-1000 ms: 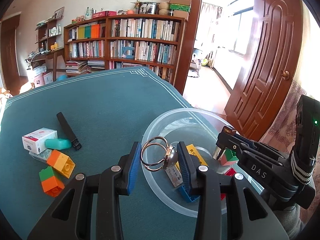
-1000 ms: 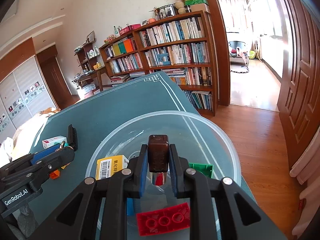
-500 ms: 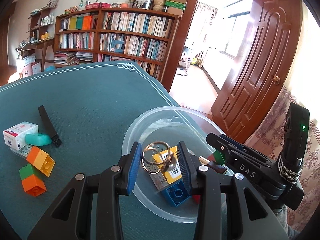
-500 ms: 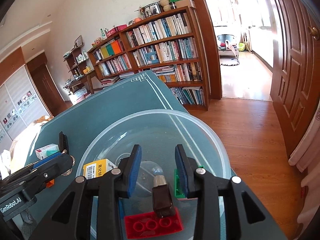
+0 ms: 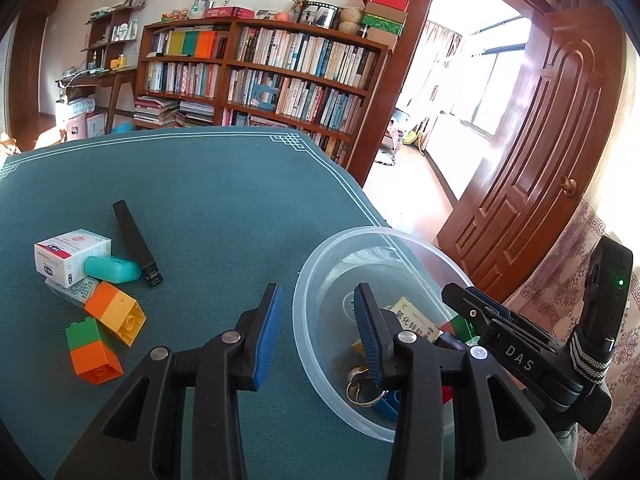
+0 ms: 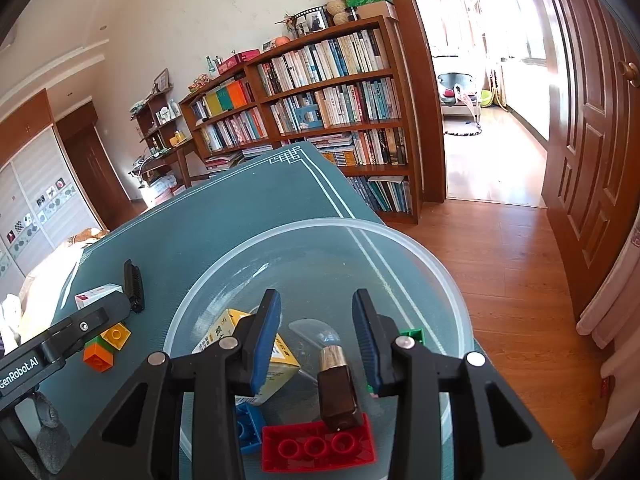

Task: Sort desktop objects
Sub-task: 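Open both grippers to release the ring and lipstick into the bowl, then grasp the green-on-orange lego stack with the left gripper while the right gripper approaches the orange-yellow block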

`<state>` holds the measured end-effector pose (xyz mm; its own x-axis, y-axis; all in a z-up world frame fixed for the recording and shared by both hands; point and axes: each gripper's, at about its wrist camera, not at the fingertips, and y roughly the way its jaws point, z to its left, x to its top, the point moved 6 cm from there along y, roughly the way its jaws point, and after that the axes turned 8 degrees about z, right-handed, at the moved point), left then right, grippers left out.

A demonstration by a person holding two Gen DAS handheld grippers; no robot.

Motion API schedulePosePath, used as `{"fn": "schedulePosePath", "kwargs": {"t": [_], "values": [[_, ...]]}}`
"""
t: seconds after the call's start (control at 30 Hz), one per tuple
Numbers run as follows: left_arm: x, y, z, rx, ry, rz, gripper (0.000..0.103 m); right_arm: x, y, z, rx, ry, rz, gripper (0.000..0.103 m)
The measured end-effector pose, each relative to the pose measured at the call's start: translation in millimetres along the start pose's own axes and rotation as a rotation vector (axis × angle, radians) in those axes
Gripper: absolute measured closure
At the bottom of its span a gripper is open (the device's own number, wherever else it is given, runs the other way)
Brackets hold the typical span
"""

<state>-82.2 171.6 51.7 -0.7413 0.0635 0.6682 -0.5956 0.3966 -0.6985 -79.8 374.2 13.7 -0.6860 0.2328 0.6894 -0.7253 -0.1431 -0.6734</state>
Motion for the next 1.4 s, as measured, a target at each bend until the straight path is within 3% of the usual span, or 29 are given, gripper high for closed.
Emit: {"fn": "schedulePosePath", "kwargs": {"t": [0.3, 0.57, 0.87, 1.1, 1.4], "values": [[-4, -11, 23, 0.069, -0.037, -0.020, 0.063, -5, -1, 18, 0.025, -0.030, -0.001, 0.051], [-11, -29, 56, 0.227, -0.072, -0.076, 0.062, -15, -6, 48, 0.053, -0.101, -0.014, 0.037], [-21, -41, 108, 0.311, -0.185, -0.073, 0.062, -28, -5, 74, 0.090, -0.142, 0.002, 0.033], [-36, -41, 135, 0.349, -0.234, -0.036, 0.062, -35, -2, 94, 0.118, -0.175, 0.018, 0.031], [-47, -32, 151, 0.313, -0.280, 0.014, 0.062, -41, 3, 127, 0.171, -0.235, 0.041, 0.028]]}}
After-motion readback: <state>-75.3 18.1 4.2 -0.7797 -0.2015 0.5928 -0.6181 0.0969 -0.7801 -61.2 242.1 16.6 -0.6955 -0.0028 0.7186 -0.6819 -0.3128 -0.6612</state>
